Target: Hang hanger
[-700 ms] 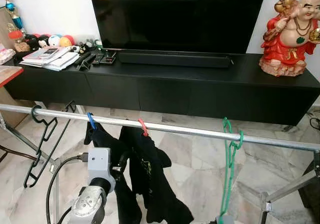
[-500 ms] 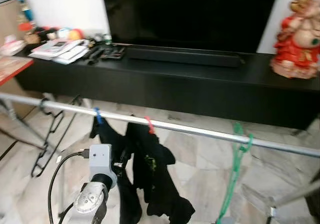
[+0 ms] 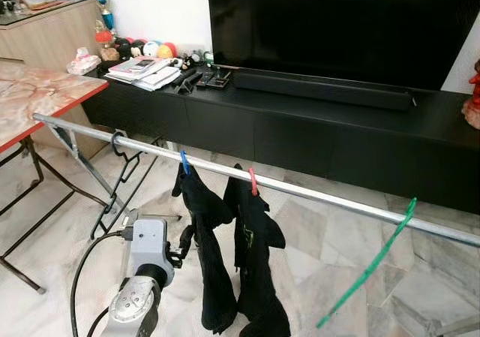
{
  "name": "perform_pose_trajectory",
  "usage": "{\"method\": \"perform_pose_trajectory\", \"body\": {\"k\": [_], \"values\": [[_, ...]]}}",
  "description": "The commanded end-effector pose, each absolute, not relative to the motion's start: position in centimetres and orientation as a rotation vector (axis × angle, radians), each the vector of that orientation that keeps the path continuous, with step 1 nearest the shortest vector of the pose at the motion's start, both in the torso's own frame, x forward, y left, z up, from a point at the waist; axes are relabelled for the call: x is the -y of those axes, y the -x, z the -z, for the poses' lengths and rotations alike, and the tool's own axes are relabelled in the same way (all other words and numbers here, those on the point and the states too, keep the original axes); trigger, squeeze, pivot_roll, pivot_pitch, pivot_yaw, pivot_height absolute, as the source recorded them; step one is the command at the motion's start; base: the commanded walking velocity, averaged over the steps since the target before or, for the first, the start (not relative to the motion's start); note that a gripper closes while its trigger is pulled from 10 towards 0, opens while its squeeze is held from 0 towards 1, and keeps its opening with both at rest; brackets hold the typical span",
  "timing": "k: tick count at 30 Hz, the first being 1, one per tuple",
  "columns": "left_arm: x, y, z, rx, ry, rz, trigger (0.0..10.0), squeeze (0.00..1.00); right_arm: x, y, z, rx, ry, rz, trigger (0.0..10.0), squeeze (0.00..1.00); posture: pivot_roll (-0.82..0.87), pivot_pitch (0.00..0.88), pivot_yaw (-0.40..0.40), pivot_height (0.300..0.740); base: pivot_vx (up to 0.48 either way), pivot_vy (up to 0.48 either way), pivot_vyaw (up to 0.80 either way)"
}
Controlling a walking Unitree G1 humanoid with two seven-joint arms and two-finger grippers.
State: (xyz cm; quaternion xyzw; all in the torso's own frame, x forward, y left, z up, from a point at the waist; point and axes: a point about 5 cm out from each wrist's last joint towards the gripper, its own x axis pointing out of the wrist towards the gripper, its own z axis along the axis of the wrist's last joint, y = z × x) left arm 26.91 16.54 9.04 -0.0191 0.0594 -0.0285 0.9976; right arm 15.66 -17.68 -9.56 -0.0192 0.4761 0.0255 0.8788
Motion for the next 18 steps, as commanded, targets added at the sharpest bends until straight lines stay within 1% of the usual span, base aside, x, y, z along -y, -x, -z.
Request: {"method": "perform_pose_trajectory", "body": {"k": [1, 6, 14, 18], "values": [[-16.3, -27.1, -8.9, -0.138, 0.031, 0.071, 10.0, 0.00, 17.6, -15.6, 9.6, -0.994, 0.035, -0.052, 10.0, 0.00, 0.08, 0.053, 0.032, 0.740, 0.000, 0.000, 0.00], [-16.0, -28.4, -9.2, -0.140, 0.033, 0.070, 10.0, 0.00, 17.6, -15.7, 9.6, -0.993, 0.036, -0.055, 10.0, 0.00, 0.07, 0.054, 0.027, 0.740, 0.000, 0.000, 0.00], [-16.3, -31.8, -9.3, -0.208, 0.000, 0.001, 10.0, 0.00, 17.5, -15.7, 9.6, -0.994, 0.036, -0.060, 10.0, 0.00, 0.07, 0.056, 0.019, 0.740, 0.000, 0.000, 0.00], [-16.4, -33.6, -9.2, -0.274, 0.033, -0.043, 10.0, 0.00, 17.5, -15.7, 9.5, -0.994, 0.039, -0.065, 10.0, 0.00, 0.06, 0.056, 0.019, 0.740, 0.000, 0.000, 0.00]]}}
